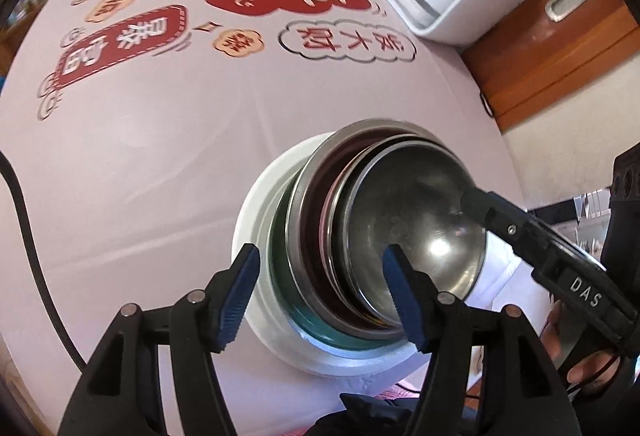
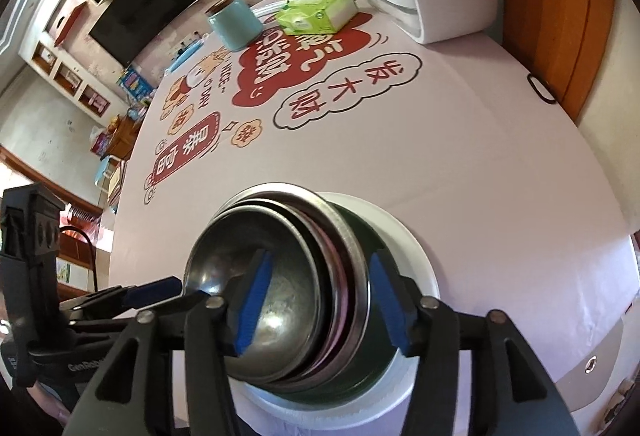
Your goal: Organize plates and bowls
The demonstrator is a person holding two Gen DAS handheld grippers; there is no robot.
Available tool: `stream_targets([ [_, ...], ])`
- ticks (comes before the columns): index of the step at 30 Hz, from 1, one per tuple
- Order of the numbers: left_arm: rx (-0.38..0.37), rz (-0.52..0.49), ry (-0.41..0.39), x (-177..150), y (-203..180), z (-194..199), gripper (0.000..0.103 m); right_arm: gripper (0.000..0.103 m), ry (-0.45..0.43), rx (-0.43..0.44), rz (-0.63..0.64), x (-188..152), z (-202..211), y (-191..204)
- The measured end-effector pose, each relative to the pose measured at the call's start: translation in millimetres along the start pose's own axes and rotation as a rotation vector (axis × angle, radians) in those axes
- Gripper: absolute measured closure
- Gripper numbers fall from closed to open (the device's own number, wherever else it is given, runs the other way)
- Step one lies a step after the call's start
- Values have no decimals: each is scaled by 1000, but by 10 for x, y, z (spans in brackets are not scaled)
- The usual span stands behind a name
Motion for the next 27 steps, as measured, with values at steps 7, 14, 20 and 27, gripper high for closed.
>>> stream_targets([
  [7,76,140,-69,-204,0,308,36,36,-2,47,103,-64,253,65],
  [14,119,345,-105,-669,-8,560,29,28,26,85,195,-245,545,20],
  [20,219,461,-128,-1066,-11,679,29,22,55,105,241,-426,672,-12],
  [27,276,417,-193,-1153,-184,922,29,10,54,130,323,-538,828,141],
])
Point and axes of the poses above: each gripper's, at about its wrist camera, not at the fingertips, and z roughly against the way its jaws point, y to its left, x to its top, the point moved 4 cm from there along -z, roughly the way its jaws point, and after that the axes turned 12 degrees about x, right-handed, at the moved point
